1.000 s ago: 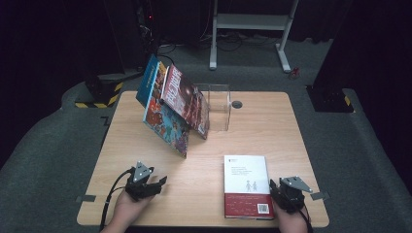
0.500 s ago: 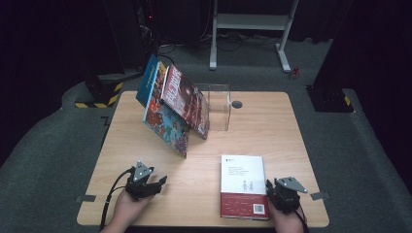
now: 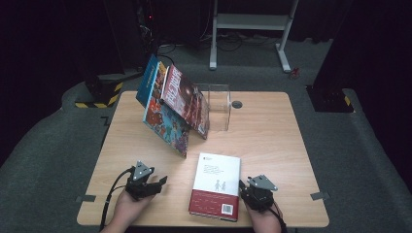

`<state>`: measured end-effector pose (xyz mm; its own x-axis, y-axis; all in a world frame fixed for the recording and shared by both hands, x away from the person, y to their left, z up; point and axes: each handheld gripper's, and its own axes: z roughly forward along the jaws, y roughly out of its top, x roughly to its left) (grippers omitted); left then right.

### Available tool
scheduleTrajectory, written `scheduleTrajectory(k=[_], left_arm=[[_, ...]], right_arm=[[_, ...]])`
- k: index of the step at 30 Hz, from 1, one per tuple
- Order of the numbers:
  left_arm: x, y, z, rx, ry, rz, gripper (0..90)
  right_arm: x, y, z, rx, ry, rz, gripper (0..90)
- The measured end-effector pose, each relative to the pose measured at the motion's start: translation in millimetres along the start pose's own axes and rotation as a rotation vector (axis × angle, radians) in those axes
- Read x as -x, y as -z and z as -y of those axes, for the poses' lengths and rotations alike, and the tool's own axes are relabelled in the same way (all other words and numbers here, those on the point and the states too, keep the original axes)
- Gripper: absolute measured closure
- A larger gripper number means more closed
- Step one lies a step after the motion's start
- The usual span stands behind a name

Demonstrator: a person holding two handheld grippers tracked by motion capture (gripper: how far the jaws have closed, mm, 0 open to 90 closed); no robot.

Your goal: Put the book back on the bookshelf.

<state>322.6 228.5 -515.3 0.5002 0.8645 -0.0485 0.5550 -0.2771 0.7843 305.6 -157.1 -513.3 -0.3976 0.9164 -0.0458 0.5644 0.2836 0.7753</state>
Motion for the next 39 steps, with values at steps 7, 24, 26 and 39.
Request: scheduleTrajectory(k=[7, 24, 26, 39], left_arm=[[10.4, 4.7, -7.8, 0.034, 0.025, 0.069, 35.3], [69.5, -17.9, -33.9, 0.050, -0.034, 0.185, 31.2], [72.9, -20.6, -34.3, 0.053, -0.027, 0.201, 30.6], [81.9, -25.7, -24.9, 0.015, -0.005, 0.284, 27.8]], right_arm=[[-1.8, -1.3, 0.3, 0.002, 0.008, -0.022, 58.1], [1.1, 0.3, 3.8, -0.014, 0.008, -0.024, 52.3], [1.3, 0.8, 3.9, -0.012, 0.010, -0.024, 52.0], [-1.4, 8.6, -3.0, 0.010, 0.013, 0.009, 46.0]])
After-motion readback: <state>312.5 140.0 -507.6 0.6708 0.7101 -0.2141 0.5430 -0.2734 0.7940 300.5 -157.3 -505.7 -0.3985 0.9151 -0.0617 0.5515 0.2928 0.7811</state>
